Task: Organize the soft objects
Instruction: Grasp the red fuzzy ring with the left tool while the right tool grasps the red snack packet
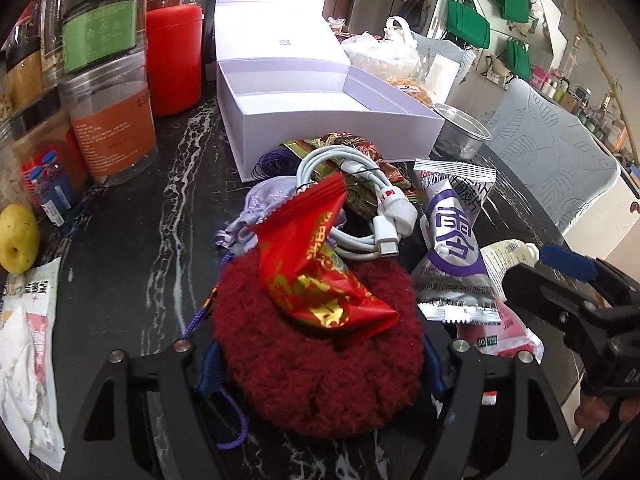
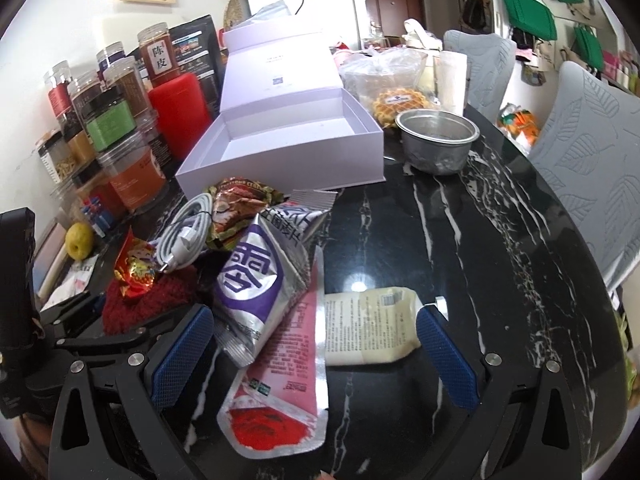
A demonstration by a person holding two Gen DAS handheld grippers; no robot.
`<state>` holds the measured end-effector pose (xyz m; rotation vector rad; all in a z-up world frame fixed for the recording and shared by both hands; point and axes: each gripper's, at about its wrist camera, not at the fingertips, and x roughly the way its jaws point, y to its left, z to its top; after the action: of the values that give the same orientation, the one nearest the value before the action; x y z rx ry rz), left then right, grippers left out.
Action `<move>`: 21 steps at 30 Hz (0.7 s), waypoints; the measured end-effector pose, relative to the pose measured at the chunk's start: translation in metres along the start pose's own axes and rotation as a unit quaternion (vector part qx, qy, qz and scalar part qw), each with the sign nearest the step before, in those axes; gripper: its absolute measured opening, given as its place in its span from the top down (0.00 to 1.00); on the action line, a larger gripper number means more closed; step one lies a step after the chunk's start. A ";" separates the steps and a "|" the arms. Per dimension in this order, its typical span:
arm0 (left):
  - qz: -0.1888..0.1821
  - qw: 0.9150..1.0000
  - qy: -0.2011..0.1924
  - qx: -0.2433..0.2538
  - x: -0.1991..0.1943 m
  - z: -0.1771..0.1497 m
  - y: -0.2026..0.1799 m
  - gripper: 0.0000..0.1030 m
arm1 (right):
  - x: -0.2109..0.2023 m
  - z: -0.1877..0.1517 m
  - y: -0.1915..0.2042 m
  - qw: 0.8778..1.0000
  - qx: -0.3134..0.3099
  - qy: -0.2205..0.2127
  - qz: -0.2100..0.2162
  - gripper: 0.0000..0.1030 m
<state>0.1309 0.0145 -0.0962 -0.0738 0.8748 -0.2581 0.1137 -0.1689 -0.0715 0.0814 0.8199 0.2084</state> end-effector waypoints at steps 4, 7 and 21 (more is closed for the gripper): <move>0.008 1.000 0.001 0.014 -0.006 -0.003 -0.001 0.27 | -0.001 0.002 0.006 1.000 -0.009 -0.005 0.016 0.00; 0.005 1.000 0.006 0.020 -0.011 -0.006 0.002 0.27 | 0.000 0.005 0.013 0.999 -0.018 -0.007 0.029 0.00; -0.022 0.999 0.013 0.019 -0.021 -0.016 0.027 0.27 | 0.016 0.009 0.072 0.980 -0.085 0.026 0.177 0.22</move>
<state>0.1113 0.0463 -0.0953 -0.0546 0.8954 -0.3176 0.1199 -0.0955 -0.0659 0.0613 0.8332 0.6183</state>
